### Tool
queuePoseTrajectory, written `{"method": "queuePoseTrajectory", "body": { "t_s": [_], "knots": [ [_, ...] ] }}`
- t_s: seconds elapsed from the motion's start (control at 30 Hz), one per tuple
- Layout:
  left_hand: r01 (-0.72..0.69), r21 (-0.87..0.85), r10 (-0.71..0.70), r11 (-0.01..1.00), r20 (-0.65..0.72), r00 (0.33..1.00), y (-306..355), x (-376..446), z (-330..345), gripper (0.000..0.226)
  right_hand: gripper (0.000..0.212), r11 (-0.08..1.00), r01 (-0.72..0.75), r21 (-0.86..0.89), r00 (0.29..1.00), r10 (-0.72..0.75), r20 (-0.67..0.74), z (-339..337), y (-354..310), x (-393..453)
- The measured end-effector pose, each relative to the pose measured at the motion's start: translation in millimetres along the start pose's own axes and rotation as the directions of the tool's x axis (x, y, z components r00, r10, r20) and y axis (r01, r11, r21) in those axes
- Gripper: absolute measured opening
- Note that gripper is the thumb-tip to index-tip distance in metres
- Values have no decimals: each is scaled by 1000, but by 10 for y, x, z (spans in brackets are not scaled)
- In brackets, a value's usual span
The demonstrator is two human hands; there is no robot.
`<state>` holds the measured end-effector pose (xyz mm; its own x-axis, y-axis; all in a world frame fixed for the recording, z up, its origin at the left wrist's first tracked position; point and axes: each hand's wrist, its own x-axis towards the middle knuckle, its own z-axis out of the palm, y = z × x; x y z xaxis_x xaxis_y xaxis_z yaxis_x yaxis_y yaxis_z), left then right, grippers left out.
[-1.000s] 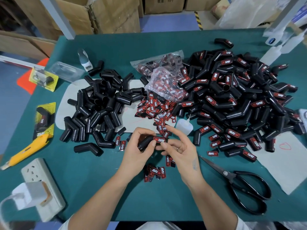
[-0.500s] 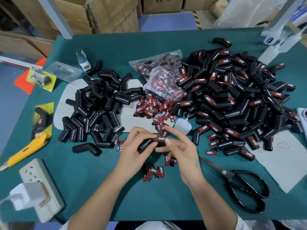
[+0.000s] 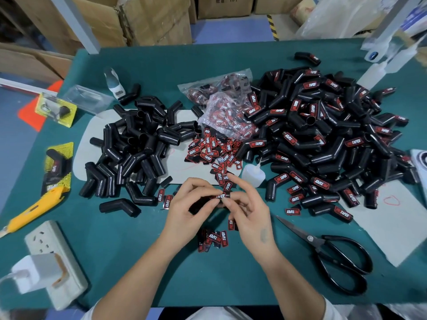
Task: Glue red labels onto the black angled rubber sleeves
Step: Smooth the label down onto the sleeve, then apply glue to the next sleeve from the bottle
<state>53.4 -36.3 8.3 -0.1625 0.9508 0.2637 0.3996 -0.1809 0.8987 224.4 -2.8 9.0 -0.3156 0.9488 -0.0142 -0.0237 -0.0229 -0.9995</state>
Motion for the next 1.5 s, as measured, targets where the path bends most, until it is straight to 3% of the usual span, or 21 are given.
{"method": "queuePoseTrajectory", "body": {
  "t_s": [0.17,0.3,0.37,0.43,0.53,0.63,0.77,0.93,1.07,1.2,1.3,1.4,1.43,1.5],
  "knots": [
    [152,-238,-155,959,6,988,40,-23,32,13,56,964,141,-225,990,-144,2,-15,-24,-83],
    [77,-254,-56,964,90,994,57,-27,16,18,45,882,227,-414,961,-273,-53,-58,-81,-168],
    [-3,-303,45,953,132,990,62,-7,-16,34,36,826,297,-479,904,-405,-138,-117,-108,-254],
    [-22,-328,56,944,95,994,26,26,-67,42,22,791,323,-520,808,-516,-283,-299,-191,-273],
    [-45,72,56,996,-151,987,-113,132,-254,29,19,807,386,-446,659,-580,-479,-780,-308,-136],
    [20,443,123,896,-291,949,-292,253,-476,25,26,856,342,-388,668,-512,-541,-1175,-366,169],
    [34,674,177,738,-241,954,-390,466,-678,31,20,865,165,-474,751,-422,-508,-1345,-336,536],
    [21,882,131,470,-93,987,-413,839,-597,38,25,667,-67,-742,771,-437,-463,-1390,-277,627],
    [19,940,156,340,-76,985,-448,1055,-606,36,34,649,-15,-760,792,-456,-405,-1378,-243,505],
    [-15,899,276,438,-119,954,-400,1125,-596,28,29,594,50,-803,799,-506,-324,-1199,-183,342],
    [-125,724,319,679,-137,938,-218,991,-520,29,35,650,136,-748,889,-413,-198,-978,-115,274],
    [-66,340,113,938,-122,986,44,662,-290,30,54,667,43,-744,971,-203,-126,-728,-56,326],
    [-6,169,18,986,-65,998,93,533,-194,31,53,657,21,-754,977,-173,-124,-666,-33,358],
    [124,-101,-117,987,69,991,114,281,-8,34,40,648,1,-761,977,-164,-138,-600,-22,406]
  ]
}}
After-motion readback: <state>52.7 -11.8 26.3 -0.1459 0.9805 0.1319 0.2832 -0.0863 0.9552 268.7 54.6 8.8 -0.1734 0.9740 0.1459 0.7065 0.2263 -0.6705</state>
